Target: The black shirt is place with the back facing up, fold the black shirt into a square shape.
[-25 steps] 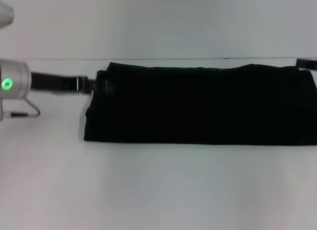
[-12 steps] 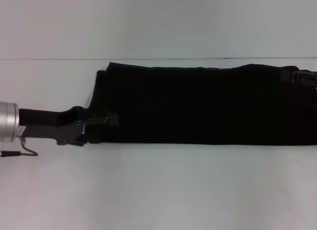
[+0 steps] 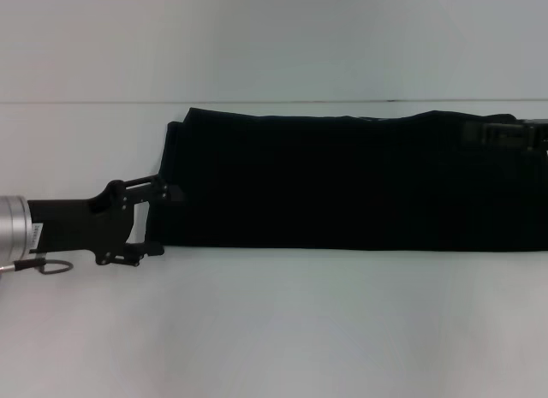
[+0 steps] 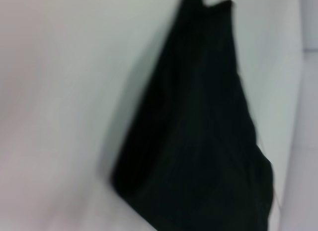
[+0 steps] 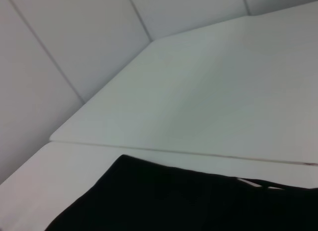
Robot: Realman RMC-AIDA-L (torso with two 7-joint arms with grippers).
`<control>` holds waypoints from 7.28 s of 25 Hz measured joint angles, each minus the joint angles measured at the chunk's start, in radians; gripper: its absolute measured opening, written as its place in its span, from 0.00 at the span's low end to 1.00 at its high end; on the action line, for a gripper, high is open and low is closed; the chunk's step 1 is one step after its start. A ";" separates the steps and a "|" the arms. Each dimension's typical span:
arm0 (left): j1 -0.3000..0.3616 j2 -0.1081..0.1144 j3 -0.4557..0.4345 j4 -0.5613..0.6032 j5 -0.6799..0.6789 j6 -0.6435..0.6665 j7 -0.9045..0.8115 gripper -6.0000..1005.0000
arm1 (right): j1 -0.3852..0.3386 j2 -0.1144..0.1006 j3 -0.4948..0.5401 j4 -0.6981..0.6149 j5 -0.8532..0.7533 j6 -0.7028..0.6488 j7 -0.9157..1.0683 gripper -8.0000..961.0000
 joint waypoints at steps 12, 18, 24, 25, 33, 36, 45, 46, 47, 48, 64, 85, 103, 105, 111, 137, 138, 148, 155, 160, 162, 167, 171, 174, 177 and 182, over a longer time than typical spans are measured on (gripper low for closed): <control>-0.010 -0.011 0.005 -0.075 0.030 -0.113 -0.039 0.96 | 0.027 0.013 -0.020 -0.010 0.002 -0.185 -0.161 0.83; -0.015 -0.020 0.001 -0.088 0.026 -0.150 -0.040 0.96 | 0.029 0.022 -0.014 -0.012 0.002 -0.174 -0.163 0.83; -0.019 -0.022 -0.001 -0.090 0.023 -0.204 -0.043 0.96 | 0.030 0.025 -0.008 -0.013 0.002 -0.151 -0.163 0.82; -0.021 -0.022 -0.001 -0.090 0.023 -0.212 -0.044 0.96 | 0.030 0.026 -0.007 -0.013 0.002 -0.148 -0.163 0.82; -0.026 -0.022 0.003 -0.090 0.026 -0.244 -0.048 0.96 | 0.030 0.025 -0.005 -0.013 0.027 -0.143 -0.160 0.83; -0.026 -0.022 0.003 -0.090 0.028 -0.245 -0.049 0.96 | 0.030 0.024 -0.005 -0.013 0.028 -0.142 -0.156 0.83; -0.026 -0.022 0.003 -0.101 0.024 -0.260 -0.043 0.96 | 0.033 0.023 -0.004 -0.014 0.029 -0.131 -0.155 0.83; -0.026 -0.022 0.003 -0.101 0.024 -0.265 -0.041 0.96 | 0.033 0.023 -0.004 -0.014 0.031 -0.129 -0.155 0.83; -0.027 -0.023 0.002 -0.101 0.024 -0.269 -0.039 0.96 | 0.033 0.023 -0.004 -0.014 0.033 -0.127 -0.155 0.83; -0.029 -0.023 0.001 -0.101 0.022 -0.275 -0.034 0.96 | 0.033 0.023 -0.004 -0.014 0.036 -0.126 -0.155 0.83; -0.059 -0.023 0.004 -0.102 -0.001 -0.328 0.061 0.96 | 0.030 0.021 -0.004 -0.014 0.053 -0.132 -0.153 0.82; -0.053 -0.023 0.065 -0.100 0.012 -0.303 0.143 0.64 | 0.032 0.017 -0.005 -0.014 0.069 -0.141 -0.150 0.83; -0.049 -0.016 0.060 -0.080 0.051 -0.312 0.221 0.07 | 0.028 0.024 -0.004 -0.014 0.086 -0.140 -0.150 0.83; -0.034 -0.016 0.060 -0.057 0.053 -0.289 0.246 0.02 | 0.027 0.026 -0.004 -0.014 0.089 -0.135 -0.150 0.83; 0.069 -0.011 0.010 0.076 0.039 -0.196 0.302 0.03 | 0.027 0.027 -0.004 -0.014 0.097 -0.125 -0.118 0.83; -0.251 -0.042 -0.073 0.073 -0.124 0.165 0.366 0.06 | -0.164 -0.001 0.049 -0.129 0.215 -0.111 -0.060 0.83; -0.292 -0.074 -0.039 0.060 -0.125 0.126 0.370 0.06 | -0.186 -0.011 0.050 -0.136 0.229 -0.121 -0.060 0.83; -0.471 -0.183 0.091 -0.474 -0.362 -0.392 0.706 0.07 | -0.255 -0.050 0.084 -0.136 0.240 -0.157 -0.094 0.83; -0.281 -0.184 -0.122 -0.622 -0.417 -0.205 1.003 0.12 | -0.236 -0.044 0.079 -0.131 0.187 -0.156 -0.074 0.83; -0.193 -0.178 -0.123 -0.545 -0.418 0.026 1.022 0.33 | -0.194 -0.054 0.070 -0.131 0.106 -0.163 0.063 0.83; -0.153 -0.174 -0.124 -0.475 -0.424 0.047 1.006 0.40 | -0.170 -0.060 0.051 -0.130 0.062 -0.163 0.126 0.83; -0.090 -0.161 -0.133 -0.302 -0.432 -0.018 0.939 0.60 | -0.089 -0.073 -0.023 -0.059 -0.055 -0.148 0.247 0.83; -0.080 -0.121 -0.109 -0.262 -0.421 -0.041 0.942 0.79 | -0.029 -0.074 -0.046 0.018 -0.131 -0.118 0.297 0.83; -0.067 -0.094 -0.063 -0.237 -0.419 -0.029 0.984 0.91 | -0.007 -0.067 -0.073 0.050 -0.148 -0.101 0.324 0.82; -0.042 -0.083 0.001 -0.187 -0.418 0.011 1.081 0.95 | 0.007 -0.064 -0.107 0.092 -0.150 -0.070 0.345 0.82; 0.005 -0.068 0.172 -0.087 -0.418 0.098 1.273 0.95 | 0.031 -0.055 -0.148 0.175 -0.151 0.005 0.366 0.82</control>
